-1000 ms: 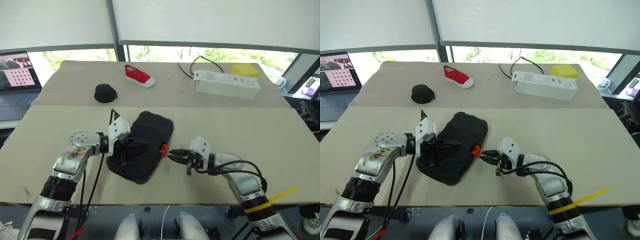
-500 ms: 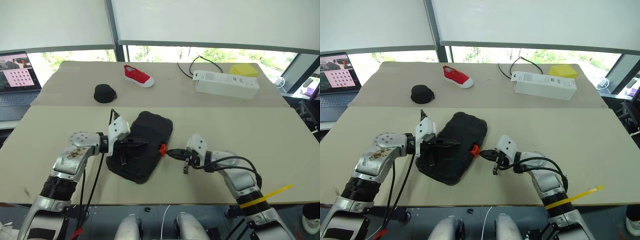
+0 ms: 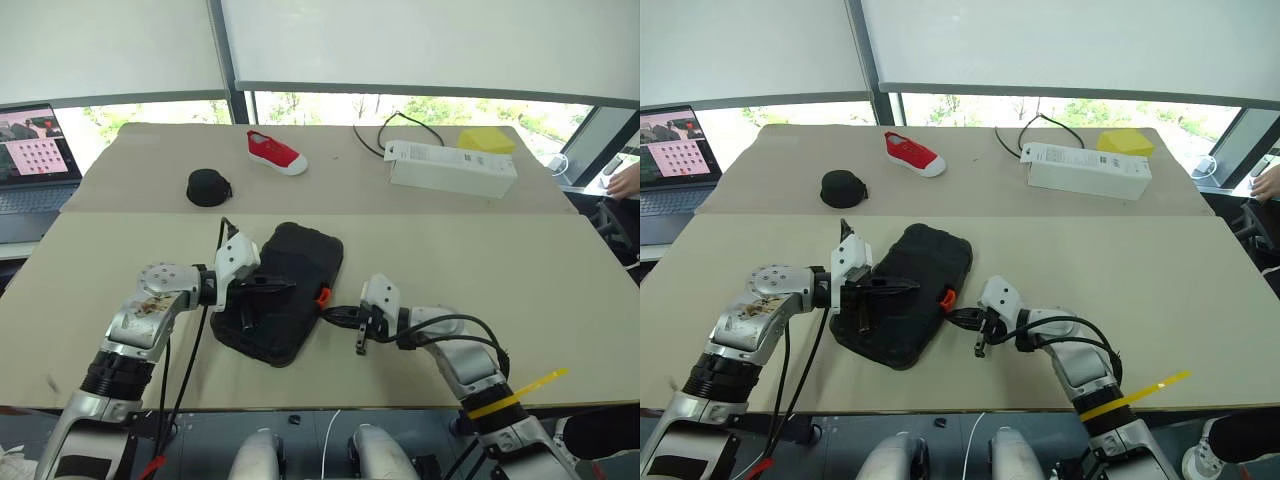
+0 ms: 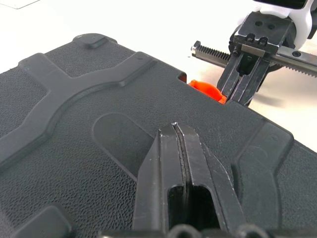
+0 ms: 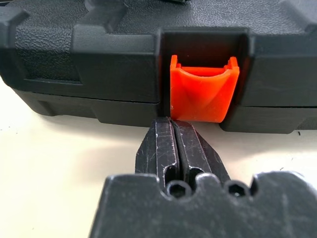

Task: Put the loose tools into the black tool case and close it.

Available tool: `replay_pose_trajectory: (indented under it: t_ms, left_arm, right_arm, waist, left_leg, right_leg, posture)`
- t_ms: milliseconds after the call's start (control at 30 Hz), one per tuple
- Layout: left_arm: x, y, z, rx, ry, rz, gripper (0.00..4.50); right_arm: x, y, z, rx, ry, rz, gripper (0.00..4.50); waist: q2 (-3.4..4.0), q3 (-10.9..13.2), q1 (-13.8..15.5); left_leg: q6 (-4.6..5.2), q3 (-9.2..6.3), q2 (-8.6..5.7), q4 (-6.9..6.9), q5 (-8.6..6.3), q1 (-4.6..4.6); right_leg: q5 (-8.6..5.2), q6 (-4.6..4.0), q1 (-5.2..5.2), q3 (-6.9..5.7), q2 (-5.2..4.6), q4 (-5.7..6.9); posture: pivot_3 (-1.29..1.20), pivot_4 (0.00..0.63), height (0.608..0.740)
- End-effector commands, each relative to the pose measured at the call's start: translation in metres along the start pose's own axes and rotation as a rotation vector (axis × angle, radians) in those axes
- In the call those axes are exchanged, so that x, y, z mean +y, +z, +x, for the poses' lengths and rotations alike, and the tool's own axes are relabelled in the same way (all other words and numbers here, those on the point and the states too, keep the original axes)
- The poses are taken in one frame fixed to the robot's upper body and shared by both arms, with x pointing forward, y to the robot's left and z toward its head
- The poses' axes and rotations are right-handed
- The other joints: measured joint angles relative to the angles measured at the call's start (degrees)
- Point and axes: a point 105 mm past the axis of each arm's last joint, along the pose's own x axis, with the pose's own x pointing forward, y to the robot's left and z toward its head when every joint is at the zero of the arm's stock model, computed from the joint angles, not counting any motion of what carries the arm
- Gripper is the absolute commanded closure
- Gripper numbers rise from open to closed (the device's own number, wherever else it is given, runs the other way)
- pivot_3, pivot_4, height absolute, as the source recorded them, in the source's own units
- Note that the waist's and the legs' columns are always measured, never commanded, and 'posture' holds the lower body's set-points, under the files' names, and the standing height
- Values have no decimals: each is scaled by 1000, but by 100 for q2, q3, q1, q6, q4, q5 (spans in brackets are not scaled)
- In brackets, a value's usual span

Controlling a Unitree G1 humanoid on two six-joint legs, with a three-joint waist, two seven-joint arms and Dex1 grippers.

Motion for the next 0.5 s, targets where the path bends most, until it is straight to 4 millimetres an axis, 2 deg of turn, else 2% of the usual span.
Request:
replay_pose_trajectory:
  t_ms: [33,133,167,267,300,367,400,467,500]
  left_arm:
    - [-15,-51,4,136,-22,-167,4500]
    - [-12,-48,-1,105,-1,-152,4500]
    - [-8,-35,-6,21,19,-140,4500]
    - [-4,-2,-27,-171,55,-104,3831]
    - [-3,1,-32,-184,67,-96,3481]
    - [-1,4,-56,-194,118,-68,2858]
    - [0,4,-71,-194,153,-58,2417]
    - [-1,3,-88,-190,189,-51,1759]
    - [-2,-2,-100,-161,226,-48,1356]
  right_arm:
    - [-2,28,0,-82,9,-95,4384]
    - [-2,26,-10,-69,6,-101,4384]
    - [-3,23,-20,-51,-3,-98,4384]
    - [-2,26,-44,-61,-19,-48,4500]
    - [-1,28,-48,-69,-16,-36,4209]
    - [0,30,-64,-61,-17,-58,3760]
    - [-1,29,-74,-44,-28,-88,3347]
    - [-2,28,-86,-25,-48,-121,2555]
    - [-5,26,-95,-14,-69,-139,2290]
  waist:
    - [0,0,1]
    - [2,-1,-1]
    - [3,-1,-1]
    - [5,1,0]
    - [3,3,0]
    - [-13,11,6]
    - [-15,14,2]
    - [-22,22,-3]
    - [-33,33,9]
  left_leg:
    - [0,0,0,0,0,0]
    - [0,0,0,-1,0,0]
    - [0,0,0,-1,0,1]
    - [0,0,2,-6,-1,-2]
    - [0,-1,1,-8,-1,-11]
    - [0,-4,3,-8,-1,-34]
    - [0,-7,3,-8,-1,-49]
    - [0,-16,4,-9,-1,-63]
    - [0,-17,4,-11,-1,-64]
  right_leg:
    - [0,0,0,0,0,0]
    - [0,0,1,0,0,0]
    - [-1,-1,1,0,0,0]
    - [-1,-3,-2,1,-2,-3]
    - [-1,-5,-9,0,-4,-4]
    - [0,-7,-32,-1,-5,-2]
    - [1,-8,-49,-1,-5,0]
    - [1,-9,-67,2,-4,0]
    - [1,-9,-67,0,-5,-2]
  posture:
    - [0,150,740]
    - [0,150,740]
    - [0,150,740]
    - [0,150,740]
    - [0,150,740]
    - [0,150,740]
    - [0,150,740]
    - [0,150,740]
    - [0,150,740]
